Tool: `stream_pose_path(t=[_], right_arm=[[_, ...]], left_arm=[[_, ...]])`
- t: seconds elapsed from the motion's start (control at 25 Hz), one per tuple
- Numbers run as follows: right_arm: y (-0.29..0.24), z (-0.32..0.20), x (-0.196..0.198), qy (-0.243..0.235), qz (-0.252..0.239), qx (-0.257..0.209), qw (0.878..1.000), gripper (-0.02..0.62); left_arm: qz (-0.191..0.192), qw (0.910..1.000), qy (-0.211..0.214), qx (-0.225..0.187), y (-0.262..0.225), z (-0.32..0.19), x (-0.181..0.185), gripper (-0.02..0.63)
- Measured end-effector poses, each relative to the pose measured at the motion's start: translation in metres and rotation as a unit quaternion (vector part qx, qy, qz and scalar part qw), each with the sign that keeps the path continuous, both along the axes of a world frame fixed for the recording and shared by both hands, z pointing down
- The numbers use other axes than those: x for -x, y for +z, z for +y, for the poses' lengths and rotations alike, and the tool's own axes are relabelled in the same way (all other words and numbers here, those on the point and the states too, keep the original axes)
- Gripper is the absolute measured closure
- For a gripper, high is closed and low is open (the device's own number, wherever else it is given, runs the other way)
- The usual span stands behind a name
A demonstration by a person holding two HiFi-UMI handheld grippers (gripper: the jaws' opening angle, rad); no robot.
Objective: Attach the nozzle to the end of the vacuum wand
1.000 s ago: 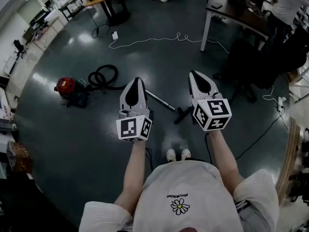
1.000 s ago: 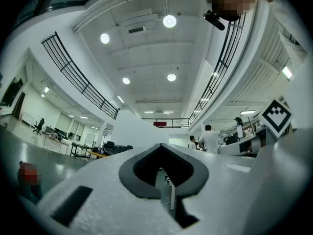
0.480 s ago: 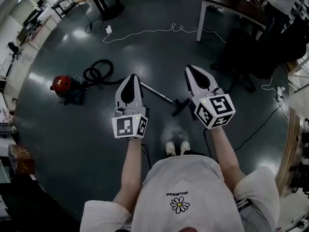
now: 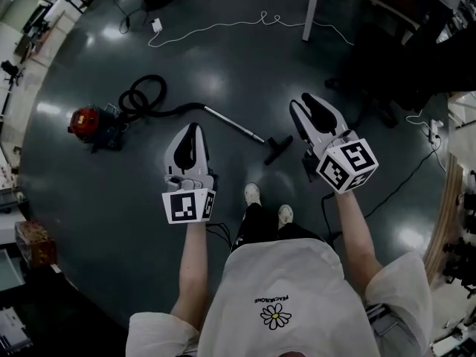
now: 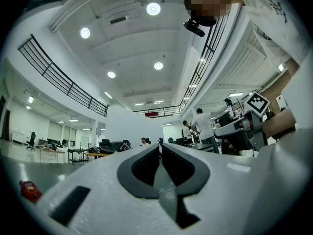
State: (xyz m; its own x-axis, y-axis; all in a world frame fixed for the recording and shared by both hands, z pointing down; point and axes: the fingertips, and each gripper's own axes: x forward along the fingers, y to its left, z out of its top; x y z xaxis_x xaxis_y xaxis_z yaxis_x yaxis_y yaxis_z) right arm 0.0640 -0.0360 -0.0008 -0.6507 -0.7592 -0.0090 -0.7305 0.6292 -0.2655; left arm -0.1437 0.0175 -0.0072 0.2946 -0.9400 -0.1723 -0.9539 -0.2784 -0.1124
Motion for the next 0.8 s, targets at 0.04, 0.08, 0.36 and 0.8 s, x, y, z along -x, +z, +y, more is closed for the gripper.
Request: stream_pose_path(t=[0.04,0.08,0.36,0.8], right_arm=[[0.008,-0.012,-0.002,0.020,0.014,0.003,1.000,0.479],[0.016,-0.027,-0.006,0.042,0.031,0.004,0.999,0.527],[0.102,-0.097,0.002,0.034,0.090,0.069,0.993,0.465],[0.593,-0.157,0.024,-0.049,0.126,0.171,0.976,0.419]], left_arm=[[0.000,1.0000,-0.001,0.007,0.009,-0.010,0.007,0.584],[0.005,0.9999,-0.003,0.014,0.019,-0.022,0.014,0.584],[-0.018,0.9935,0.034,0.107,0.132,-0.094,0.026,0.534],[-0.289,0.9259,0.196,0.144,0.625,-0.206,-0.039,0.433]])
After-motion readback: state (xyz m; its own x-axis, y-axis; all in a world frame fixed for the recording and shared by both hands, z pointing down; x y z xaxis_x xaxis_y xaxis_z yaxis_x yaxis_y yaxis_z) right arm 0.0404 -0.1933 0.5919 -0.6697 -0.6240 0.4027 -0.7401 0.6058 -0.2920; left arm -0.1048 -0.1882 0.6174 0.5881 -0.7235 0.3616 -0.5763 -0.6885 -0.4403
